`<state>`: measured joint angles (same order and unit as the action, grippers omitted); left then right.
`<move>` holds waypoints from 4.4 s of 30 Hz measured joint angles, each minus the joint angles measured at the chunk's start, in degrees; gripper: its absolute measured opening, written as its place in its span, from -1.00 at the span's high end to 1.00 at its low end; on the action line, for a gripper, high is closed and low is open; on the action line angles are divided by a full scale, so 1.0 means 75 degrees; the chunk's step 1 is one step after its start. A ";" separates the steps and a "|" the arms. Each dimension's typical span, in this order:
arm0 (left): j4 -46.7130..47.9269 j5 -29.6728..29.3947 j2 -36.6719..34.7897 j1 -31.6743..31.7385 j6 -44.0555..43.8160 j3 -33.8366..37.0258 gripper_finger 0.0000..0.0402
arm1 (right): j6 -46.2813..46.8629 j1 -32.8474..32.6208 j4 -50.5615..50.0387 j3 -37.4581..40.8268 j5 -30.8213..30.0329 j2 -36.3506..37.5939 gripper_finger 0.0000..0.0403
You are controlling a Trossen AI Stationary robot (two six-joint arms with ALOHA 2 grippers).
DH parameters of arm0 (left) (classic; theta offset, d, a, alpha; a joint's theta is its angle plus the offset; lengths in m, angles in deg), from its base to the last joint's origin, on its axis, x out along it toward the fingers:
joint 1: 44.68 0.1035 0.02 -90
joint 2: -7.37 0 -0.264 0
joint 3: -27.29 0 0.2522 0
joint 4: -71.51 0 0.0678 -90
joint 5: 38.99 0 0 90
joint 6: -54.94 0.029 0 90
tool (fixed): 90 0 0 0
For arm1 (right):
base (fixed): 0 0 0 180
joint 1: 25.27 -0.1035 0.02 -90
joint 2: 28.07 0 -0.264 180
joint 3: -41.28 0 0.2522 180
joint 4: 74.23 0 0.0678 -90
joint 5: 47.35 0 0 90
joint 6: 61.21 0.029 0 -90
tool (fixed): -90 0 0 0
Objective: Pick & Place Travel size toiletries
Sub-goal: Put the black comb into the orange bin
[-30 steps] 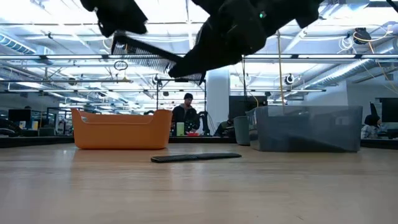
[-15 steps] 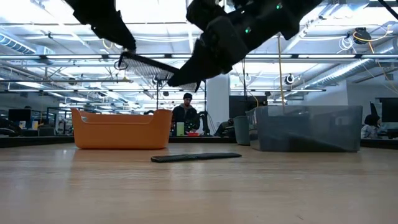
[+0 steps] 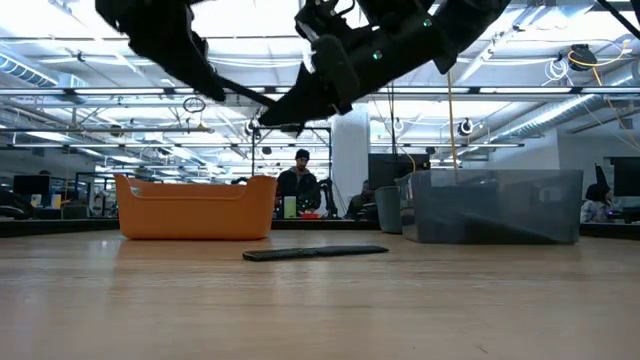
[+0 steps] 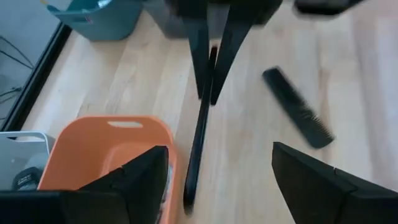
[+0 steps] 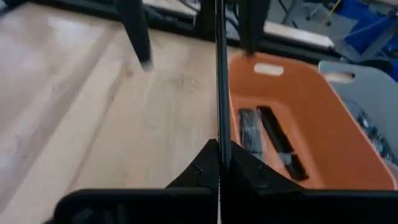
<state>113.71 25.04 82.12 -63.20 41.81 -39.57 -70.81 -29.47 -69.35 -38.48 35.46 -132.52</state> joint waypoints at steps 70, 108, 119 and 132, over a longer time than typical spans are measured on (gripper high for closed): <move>-0.0258 0.2268 -0.0828 0.3902 0.1072 0.2184 1.00 | 0.0694 0.0130 -0.2199 0.0851 0.0138 0.2473 -0.11; -0.0019 0.1662 0.0179 0.1387 -0.0625 -0.0370 -0.18 | 0.0552 -0.1345 -0.0019 0.2385 -0.0032 0.1987 -0.48; -0.1615 0.3379 0.2731 0.0398 -0.2666 -0.0866 -0.18 | 0.0611 -0.1595 -0.1147 0.1877 -0.0439 0.0020 -0.43; -0.2776 0.3344 0.4606 0.0758 -0.3482 -0.0897 -0.18 | 0.0646 -0.1513 -0.0412 0.1865 -0.0434 -0.0395 -0.40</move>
<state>92.89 50.13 116.66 -57.51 15.70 -46.30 -65.97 -40.82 -72.44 -24.49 32.21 -135.48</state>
